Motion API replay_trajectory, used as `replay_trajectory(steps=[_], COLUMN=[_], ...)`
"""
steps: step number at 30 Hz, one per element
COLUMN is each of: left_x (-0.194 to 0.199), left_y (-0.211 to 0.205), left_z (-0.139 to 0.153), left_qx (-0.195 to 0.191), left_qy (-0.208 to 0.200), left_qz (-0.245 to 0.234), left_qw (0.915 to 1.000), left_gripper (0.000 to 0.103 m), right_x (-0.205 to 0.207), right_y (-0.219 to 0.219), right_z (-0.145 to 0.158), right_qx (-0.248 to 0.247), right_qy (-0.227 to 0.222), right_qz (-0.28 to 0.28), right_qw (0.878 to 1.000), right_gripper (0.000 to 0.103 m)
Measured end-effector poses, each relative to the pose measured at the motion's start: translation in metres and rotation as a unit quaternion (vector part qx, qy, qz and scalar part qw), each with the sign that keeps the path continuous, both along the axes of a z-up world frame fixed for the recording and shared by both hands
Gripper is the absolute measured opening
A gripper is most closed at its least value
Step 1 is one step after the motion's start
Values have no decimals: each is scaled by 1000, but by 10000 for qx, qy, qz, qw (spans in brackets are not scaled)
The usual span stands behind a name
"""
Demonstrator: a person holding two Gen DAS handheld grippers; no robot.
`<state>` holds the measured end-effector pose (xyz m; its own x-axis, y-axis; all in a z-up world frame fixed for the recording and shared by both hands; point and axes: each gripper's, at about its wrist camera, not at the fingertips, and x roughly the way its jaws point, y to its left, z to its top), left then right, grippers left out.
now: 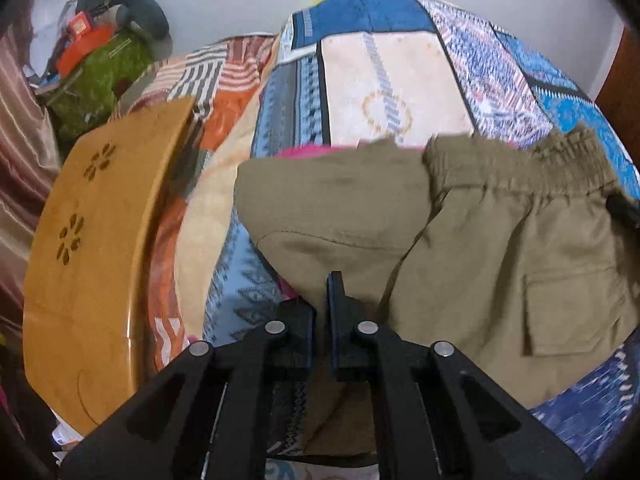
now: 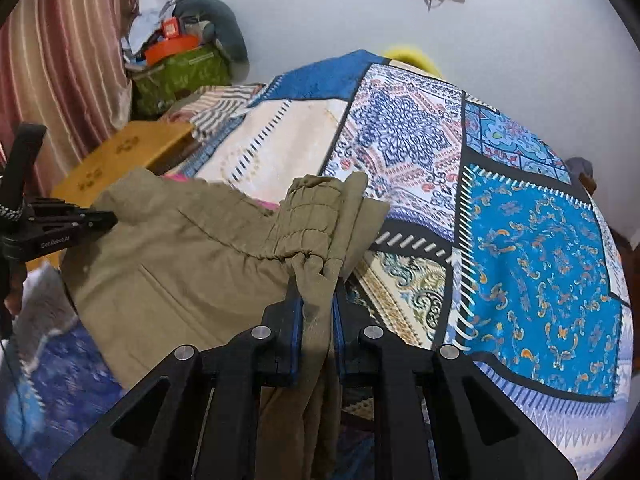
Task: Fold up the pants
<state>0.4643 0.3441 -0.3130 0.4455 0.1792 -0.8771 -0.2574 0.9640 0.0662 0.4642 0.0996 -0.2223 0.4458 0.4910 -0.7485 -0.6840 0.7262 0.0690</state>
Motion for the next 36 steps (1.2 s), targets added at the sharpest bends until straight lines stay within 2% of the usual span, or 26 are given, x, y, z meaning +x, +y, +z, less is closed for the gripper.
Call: replay_trajectory(steps=[2, 4, 6, 9, 14, 18, 23, 25, 26, 29, 33, 36], left_x=[-5, -13, -21, -35, -72, -111, -176, -211, -230, -272, -329, -357], left_y=[0, -4, -7, -16, -46, -78, -114, -132, -142, -161, -188, -200], left_z=[0, 9, 20, 47, 113, 170, 242, 268, 279, 298, 318, 325], left_qx=[56, 129, 130, 93, 59, 311, 251, 336, 386, 461, 548, 540], left_qy=[40, 30, -24, -206, -764, -1158, -1887, -2250, -2436, -2818, -3314, -3581], left_qz=[2, -4, -31, -49, -170, -312, -422, -471, -492, -487, -494, -457], left_qw=[10000, 9999, 9999, 9997, 9969, 9923, 9808, 9726, 9678, 9571, 9406, 9310], left_gripper=[10, 10, 10, 10, 10, 10, 10, 11, 14, 24, 26, 31], right_x=[2, 0, -5, -15, -54, -95, -156, -180, -197, -236, -287, -321], right_y=[-4, -7, -11, -16, -29, -42, -65, -76, -83, -101, -122, -130], right_z=[2, 5, 13, 29, 83, 132, 194, 214, 226, 248, 267, 275], right_qx=[-55, -189, -270, -54, 309, 629, 997, 1174, 1292, 1589, 1948, 2055], right_qy=[56, 82, 65, 150, -189, -465, -1009, -1208, -1366, -1709, -2111, -2406], right_qz=[-22, -26, -76, -98, -25, 95, 171, 192, 213, 247, 239, 283], right_qw=[10000, 9998, 9996, 9998, 9993, 9969, 9897, 9855, 9819, 9721, 9576, 9482], right_gripper=[15, 23, 25, 25, 28, 28, 28, 28, 28, 28, 28, 28])
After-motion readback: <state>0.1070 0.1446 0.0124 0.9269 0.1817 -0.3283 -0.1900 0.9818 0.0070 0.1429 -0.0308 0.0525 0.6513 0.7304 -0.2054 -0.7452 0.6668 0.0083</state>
